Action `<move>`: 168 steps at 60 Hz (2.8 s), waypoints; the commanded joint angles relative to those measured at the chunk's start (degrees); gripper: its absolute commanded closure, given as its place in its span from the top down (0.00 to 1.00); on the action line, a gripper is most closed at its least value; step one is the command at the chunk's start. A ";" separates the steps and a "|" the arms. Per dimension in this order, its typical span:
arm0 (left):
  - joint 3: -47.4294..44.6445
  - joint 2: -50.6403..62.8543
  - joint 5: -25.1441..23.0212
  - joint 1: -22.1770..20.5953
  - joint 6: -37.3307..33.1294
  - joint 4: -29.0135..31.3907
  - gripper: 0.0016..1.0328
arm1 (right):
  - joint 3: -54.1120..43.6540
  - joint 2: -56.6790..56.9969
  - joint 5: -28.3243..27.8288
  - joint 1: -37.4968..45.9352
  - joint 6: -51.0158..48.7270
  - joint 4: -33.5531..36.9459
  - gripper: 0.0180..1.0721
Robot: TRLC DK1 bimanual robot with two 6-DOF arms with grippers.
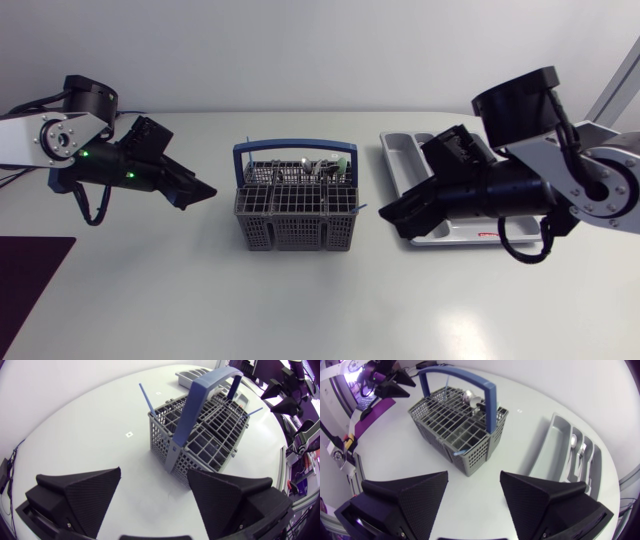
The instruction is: Unload the cutlery basket into the drawer organizer.
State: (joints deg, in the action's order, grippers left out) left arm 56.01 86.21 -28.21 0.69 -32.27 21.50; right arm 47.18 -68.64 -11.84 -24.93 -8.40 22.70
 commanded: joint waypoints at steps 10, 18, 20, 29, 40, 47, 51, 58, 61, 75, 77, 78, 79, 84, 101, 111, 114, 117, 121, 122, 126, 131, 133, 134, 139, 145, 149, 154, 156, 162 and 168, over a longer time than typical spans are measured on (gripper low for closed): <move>-3.89 -5.88 1.66 -1.04 -3.76 0.92 0.95 | 4.85 -5.80 4.80 -5.66 -0.82 2.26 0.73; -4.94 -7.82 2.81 -2.18 -4.11 0.92 0.95 | 7.67 -9.49 6.83 -7.24 -0.30 2.17 0.53; -5.30 -8.26 3.25 -2.53 -4.38 0.92 0.95 | 8.19 -10.37 7.53 -7.50 -0.21 2.17 0.50; -7.32 -10.72 4.83 -4.73 -5.96 0.74 0.95 | 9.60 -13.10 8.58 -7.42 -0.30 2.00 0.40; -8.90 -13.62 7.20 -8.16 -6.49 -0.23 0.95 | 10.48 -14.41 8.94 -7.68 -0.47 1.91 0.34; -9.87 -15.11 9.31 -11.06 -6.66 -1.55 0.95 | 11.01 -14.85 9.55 -8.38 -0.74 1.82 0.30; -10.22 -15.64 10.80 -12.64 -6.75 -2.16 0.95 | 11.27 -15.12 9.81 -8.65 -0.82 1.91 0.26; -10.74 -16.34 12.03 -14.40 -6.93 -2.51 0.95 | 11.36 -15.21 10.17 -8.91 -0.91 1.82 0.26; -11.18 -16.34 12.47 -14.75 -6.93 -3.13 0.95 | 11.36 -15.38 10.34 -9.00 -1.00 1.82 0.26; -12.50 -16.43 12.74 -15.10 -7.02 -4.71 0.95 | 11.36 -15.82 11.13 -9.35 -1.44 1.12 0.19; -12.77 -16.43 12.74 -15.10 -7.19 -4.80 0.95 | 11.36 -15.73 11.13 -9.44 -1.53 1.12 0.19; -12.85 -16.43 12.74 -15.01 -7.19 -4.88 0.95 | 11.36 -15.73 11.13 -9.53 -1.62 1.12 0.18; -12.94 -16.43 12.74 -15.01 -7.28 -4.97 0.95 | 11.36 -15.65 11.13 -9.53 -1.62 1.12 0.18; -13.29 -16.52 12.74 -14.93 -7.45 -5.32 0.95 | 11.44 -15.56 11.31 -10.05 -1.88 1.21 0.18; -14.44 -17.13 12.74 -14.66 -7.98 -6.12 0.95 | 12.24 -13.98 12.45 -10.76 -2.05 1.65 0.17; -15.40 -17.48 12.74 -14.49 -8.16 -6.91 0.95 | 10.83 -11.51 12.45 -10.32 -0.74 1.91 0.26; -15.67 -17.48 12.74 -14.40 -8.16 -7.17 0.95 | 9.69 -10.02 12.36 -10.14 -0.30 1.82 0.43; -16.11 -17.57 12.74 -14.31 -8.16 -7.70 0.95 | 8.19 -8.09 12.01 -9.79 -0.30 1.82 0.58; -16.81 -17.57 12.74 -14.22 -8.07 -8.66 0.95 | 4.85 -4.83 11.31 -8.91 -0.56 0.24 0.72; -16.98 -17.57 12.74 -14.22 -8.16 -8.93 0.95 | 4.15 -4.04 10.87 -8.56 -0.65 -0.20 0.74; -18.04 -17.48 12.74 -14.22 -8.07 -10.33 0.95 | 0.28 -0.88 8.23 -6.19 -1.26 -2.84 0.79; -18.92 -17.31 12.74 -14.22 -7.98 -11.83 0.95 | -5.96 3.60 3.22 -2.58 -2.67 -7.93 0.79; -19.18 -17.13 12.74 -14.22 -7.89 -12.36 0.95 | -8.15 4.92 1.64 -1.26 -3.11 -9.87 0.79; -19.27 -17.13 12.74 -14.22 -7.89 -12.53 0.95 | -9.03 5.36 0.94 -0.82 -3.46 -10.48 0.79; -19.45 -16.69 12.74 -14.31 -7.54 -13.41 0.95 | -12.90 6.94 -2.75 1.29 -5.66 -13.65 0.79; -19.45 -16.34 12.74 -14.31 -7.28 -14.82 0.95 | -16.42 7.91 -4.34 1.20 -7.77 -17.42 0.79; -19.53 -16.25 12.65 -14.49 -7.02 -15.52 0.95 | -18.17 7.91 -4.86 0.76 -9.53 -20.33 0.78; -19.89 -16.17 12.65 -14.75 -6.75 -16.84 0.95 | -19.58 6.50 -5.30 -0.21 -11.72 -23.75 0.78; -19.97 -16.17 12.65 -14.84 -6.75 -17.10 0.95 | -20.11 5.62 -5.83 -0.56 -12.60 -25.42 0.79; -20.32 -15.64 12.65 -15.10 -6.40 -18.68 0.95 | -21.25 2.64 -6.36 -0.65 -15.33 -30.78 0.78; -20.24 -14.58 12.65 -15.63 -6.22 -19.65 0.95 | -21.69 -0.88 -7.41 -0.56 -18.67 -34.92 0.78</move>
State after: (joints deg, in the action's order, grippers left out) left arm 37.10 70.08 -15.70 -14.26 -39.00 2.85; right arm 27.18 -66.54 -18.68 -25.19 -23.40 -9.48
